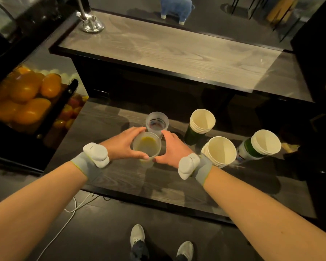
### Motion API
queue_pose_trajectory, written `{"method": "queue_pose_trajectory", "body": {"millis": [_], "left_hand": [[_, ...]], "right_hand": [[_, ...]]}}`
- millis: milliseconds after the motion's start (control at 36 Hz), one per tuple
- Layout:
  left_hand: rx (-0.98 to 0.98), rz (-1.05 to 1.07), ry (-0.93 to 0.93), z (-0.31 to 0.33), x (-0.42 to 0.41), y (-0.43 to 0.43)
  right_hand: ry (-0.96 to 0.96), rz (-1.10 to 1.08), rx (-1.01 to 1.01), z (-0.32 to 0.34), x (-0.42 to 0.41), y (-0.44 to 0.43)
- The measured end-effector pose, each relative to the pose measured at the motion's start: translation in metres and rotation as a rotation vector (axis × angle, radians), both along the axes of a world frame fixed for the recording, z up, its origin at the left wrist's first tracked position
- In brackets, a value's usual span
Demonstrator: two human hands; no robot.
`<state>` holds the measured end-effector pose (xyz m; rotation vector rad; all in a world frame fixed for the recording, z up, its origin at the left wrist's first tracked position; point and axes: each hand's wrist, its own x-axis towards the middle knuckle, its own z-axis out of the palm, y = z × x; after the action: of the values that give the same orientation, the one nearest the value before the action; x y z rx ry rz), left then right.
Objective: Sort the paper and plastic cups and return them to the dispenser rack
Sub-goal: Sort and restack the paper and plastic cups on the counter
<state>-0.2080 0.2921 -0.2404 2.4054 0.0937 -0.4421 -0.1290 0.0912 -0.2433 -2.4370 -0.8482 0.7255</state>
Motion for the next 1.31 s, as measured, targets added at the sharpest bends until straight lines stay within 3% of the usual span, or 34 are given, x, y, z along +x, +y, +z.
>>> {"method": "queue_pose_trajectory", "body": {"millis": [306,528,750,889,1083,1306], "left_hand": [[-0.247,0.088,-0.199,0.07,0.058,-0.055],[-0.195,-0.177,-0.156,0.081,0.13,-0.172],[-0.032,-0.332,-0.088,0.06,0.187,-0.259],[0.089,-0.34,-0.015,0.038,0.209,-0.286],[0.241,-0.377,0.034,0.009,0.233,-0.31],[0.231,-0.352,0.034,-0.008,0.243,-0.316]], "right_hand": [[-0.097,-0.304,0.223,0.08,0.036,-0.086],[-0.179,-0.639,0.241,0.095,0.071,-0.209],[-0.101,-0.866,0.131,0.049,0.084,-0.285],[0.041,-0.849,0.093,0.02,0.093,-0.294],[0.026,-0.819,0.097,0.001,0.114,-0.285],[-0.044,-0.828,0.044,-0.018,0.128,-0.278]]}}
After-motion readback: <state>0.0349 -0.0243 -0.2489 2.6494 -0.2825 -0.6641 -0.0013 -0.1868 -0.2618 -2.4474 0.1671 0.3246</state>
